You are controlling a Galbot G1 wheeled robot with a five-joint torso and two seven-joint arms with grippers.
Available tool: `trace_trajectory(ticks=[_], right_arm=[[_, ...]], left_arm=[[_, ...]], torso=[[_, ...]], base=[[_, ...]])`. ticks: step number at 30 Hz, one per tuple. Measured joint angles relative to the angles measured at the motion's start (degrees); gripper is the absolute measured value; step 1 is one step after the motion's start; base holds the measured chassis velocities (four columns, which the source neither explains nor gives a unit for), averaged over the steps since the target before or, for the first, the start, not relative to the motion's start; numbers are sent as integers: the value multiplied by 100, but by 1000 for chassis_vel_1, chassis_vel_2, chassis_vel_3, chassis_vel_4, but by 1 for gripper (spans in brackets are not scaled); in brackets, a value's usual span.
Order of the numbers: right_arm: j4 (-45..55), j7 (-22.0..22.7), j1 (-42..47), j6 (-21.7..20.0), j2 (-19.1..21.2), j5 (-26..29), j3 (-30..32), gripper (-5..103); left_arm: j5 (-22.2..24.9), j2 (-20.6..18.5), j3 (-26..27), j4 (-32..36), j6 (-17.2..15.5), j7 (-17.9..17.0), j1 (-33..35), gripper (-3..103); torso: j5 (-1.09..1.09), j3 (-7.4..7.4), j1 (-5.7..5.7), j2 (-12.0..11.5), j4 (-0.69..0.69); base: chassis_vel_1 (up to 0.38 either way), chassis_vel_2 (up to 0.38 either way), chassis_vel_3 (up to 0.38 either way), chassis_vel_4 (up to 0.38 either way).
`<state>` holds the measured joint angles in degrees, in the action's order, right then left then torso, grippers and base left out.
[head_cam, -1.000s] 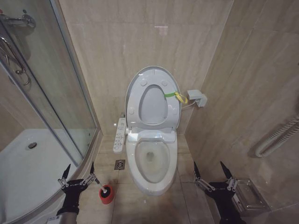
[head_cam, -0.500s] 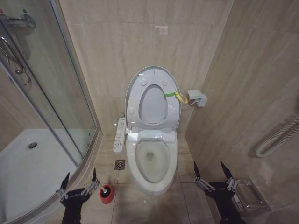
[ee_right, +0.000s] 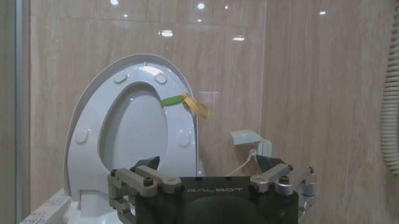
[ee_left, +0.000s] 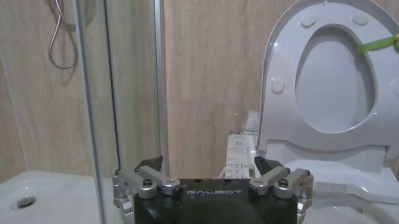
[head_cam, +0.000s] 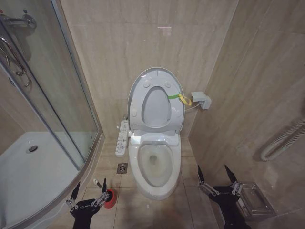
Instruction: Open the toilet lid, clean the toilet bowl with a toilet brush, close the toilet lid, and flush.
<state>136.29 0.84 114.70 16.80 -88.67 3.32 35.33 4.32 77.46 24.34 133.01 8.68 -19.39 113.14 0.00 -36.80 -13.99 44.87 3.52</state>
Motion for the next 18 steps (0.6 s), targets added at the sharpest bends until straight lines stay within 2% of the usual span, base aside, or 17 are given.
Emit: trace_trajectory(ticks=[18], right_arm=[[0,0,0,0,0,0,0,100]], left_arm=[[-256,20,-63,32,57,9,138,99]], torso=[[0,2,1,-4,0]], base=[[0,0,0,0]])
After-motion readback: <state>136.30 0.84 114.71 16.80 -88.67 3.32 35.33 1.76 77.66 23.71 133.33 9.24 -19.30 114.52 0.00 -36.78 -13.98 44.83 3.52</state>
